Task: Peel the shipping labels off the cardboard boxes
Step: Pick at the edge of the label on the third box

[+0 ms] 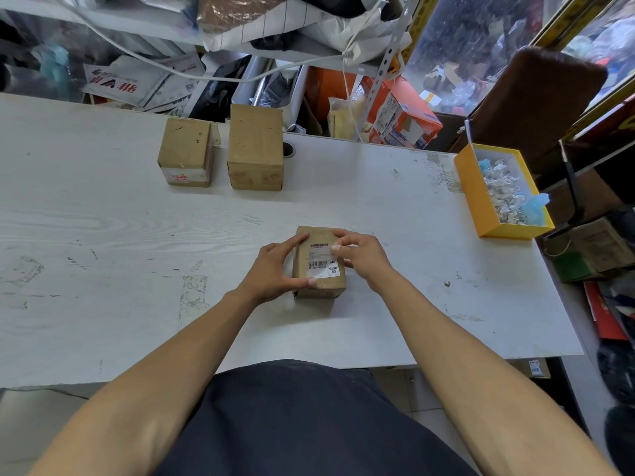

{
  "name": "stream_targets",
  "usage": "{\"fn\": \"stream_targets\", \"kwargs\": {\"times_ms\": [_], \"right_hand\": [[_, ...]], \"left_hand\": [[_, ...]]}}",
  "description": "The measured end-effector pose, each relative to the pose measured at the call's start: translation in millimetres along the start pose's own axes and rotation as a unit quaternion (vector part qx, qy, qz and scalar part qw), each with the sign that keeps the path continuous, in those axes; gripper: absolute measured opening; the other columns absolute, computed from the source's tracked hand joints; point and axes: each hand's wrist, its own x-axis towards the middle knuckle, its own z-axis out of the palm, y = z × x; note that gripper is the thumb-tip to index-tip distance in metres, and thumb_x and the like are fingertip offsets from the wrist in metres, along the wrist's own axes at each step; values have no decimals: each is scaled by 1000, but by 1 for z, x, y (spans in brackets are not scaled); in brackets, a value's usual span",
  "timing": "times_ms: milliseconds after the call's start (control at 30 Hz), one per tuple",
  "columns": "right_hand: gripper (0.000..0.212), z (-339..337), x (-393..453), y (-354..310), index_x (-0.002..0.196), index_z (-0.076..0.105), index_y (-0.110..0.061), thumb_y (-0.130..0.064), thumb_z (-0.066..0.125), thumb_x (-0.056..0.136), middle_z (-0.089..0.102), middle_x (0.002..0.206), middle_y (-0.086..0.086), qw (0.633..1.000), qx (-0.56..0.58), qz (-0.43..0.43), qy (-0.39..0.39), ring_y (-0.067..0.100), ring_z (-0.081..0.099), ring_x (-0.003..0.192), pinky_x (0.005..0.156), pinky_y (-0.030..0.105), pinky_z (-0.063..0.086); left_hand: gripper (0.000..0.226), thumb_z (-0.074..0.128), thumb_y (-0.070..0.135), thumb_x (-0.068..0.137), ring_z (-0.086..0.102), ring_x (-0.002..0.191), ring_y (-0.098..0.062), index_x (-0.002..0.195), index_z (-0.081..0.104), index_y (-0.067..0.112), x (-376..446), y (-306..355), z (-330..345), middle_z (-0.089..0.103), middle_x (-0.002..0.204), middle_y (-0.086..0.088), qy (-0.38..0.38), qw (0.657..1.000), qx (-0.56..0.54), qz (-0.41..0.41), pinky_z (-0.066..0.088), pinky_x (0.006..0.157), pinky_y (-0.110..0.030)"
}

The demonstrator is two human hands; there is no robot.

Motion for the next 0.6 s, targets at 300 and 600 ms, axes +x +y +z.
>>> {"fn": "stream_targets", "kwargs": {"times_ms": [300,600], "right_hand": [[16,-1,2,-1,75,63,-5,-2,62,91,59,129,-5,1000,-7,9,2,18,60,107,81,30,56],[9,-9,9,-5,80,68,-10,-8,68,88,64,125,-6,998,14,59,-13,20,60,115,92,39,50]], "left_hand": [[99,85,50,70,27,137,-21,151,28,45,0,-1,0,42,145,7,3,1000,-3,0,30,105,-35],[98,85,47,71,27,137,-22,148,26,50,1,0,-1,41,140,14,-6,1000,-1,2,29,106,-36]]}}
